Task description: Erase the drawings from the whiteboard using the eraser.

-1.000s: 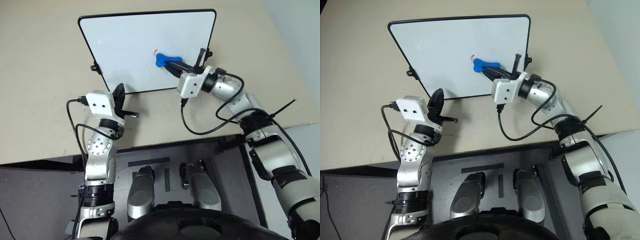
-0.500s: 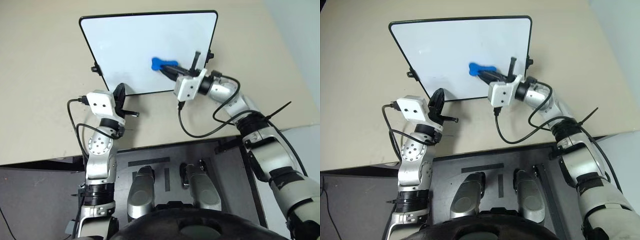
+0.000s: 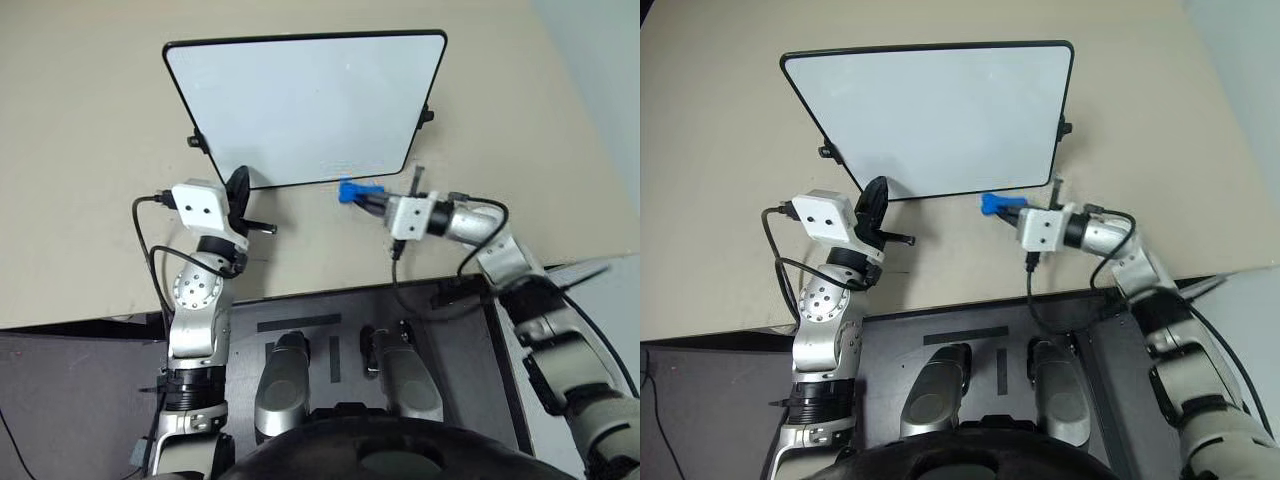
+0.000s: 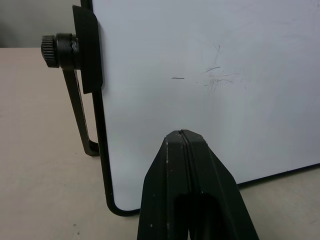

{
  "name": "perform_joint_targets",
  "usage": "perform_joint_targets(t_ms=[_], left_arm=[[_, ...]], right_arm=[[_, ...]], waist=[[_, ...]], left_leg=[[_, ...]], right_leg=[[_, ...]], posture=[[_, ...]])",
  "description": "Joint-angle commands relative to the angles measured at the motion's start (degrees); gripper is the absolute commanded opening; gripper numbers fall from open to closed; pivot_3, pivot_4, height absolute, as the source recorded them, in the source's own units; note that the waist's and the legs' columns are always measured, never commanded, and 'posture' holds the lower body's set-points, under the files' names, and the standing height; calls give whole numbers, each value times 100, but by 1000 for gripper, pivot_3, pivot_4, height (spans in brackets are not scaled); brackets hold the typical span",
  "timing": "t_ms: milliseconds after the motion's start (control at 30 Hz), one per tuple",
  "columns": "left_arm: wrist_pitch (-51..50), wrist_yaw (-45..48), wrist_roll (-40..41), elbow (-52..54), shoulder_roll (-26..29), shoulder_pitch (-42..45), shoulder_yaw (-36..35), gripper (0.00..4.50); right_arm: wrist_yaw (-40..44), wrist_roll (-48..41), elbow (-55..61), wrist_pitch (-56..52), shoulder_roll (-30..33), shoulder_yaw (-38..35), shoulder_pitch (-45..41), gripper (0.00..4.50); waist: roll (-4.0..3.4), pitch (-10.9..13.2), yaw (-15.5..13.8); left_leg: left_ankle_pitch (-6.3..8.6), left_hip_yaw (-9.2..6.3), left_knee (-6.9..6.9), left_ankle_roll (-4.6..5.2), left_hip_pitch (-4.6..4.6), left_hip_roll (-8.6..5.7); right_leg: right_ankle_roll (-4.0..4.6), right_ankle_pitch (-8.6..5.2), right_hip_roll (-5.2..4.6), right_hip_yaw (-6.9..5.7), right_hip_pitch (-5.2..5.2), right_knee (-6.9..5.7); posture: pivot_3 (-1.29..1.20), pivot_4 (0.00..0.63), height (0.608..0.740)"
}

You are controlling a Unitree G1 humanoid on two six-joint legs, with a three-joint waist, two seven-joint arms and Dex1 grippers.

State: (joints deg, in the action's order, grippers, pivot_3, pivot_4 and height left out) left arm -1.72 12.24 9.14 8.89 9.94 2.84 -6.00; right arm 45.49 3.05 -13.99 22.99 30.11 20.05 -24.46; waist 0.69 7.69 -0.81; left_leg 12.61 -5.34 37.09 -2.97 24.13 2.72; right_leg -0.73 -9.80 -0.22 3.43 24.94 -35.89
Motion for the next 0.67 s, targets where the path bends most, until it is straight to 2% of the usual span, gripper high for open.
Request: perform_joint_targets(t_ms=[33,167,367,667], left_arm=[[53,54,43,66,23,78,-4,0],[61,111,79,-48,63,180,-15,0],[28,170,41,-51,75,278,39,0],[-134,341,103,4,287,356,10,0]], right_arm=[[395,-606,970,-828,214,-297,291,1048],[412,-723,1403,-1349,179,-360,425,2497],[108,-703,1706,-1532,12,-611,401,4470],[-300,-841,2058,-1760,-250,-899,875,4470]], waist=[[1,1,1],[2,0,37],[2,0,32],[3,0,9]], left_leg=[[0,0,1,0,-2,0],[-4,-2,1,4,-18,4],[-18,-8,7,11,-23,3],[-15,-10,6,10,-21,2]], right_leg=[[-1,-1,0,0,-2,0],[-2,-1,10,1,-12,-7],[-2,1,11,0,-19,-14],[-8,-2,10,-2,-19,-11]], posture=[[0,150,740],[0,150,740],[0,150,740],[0,150,740]])
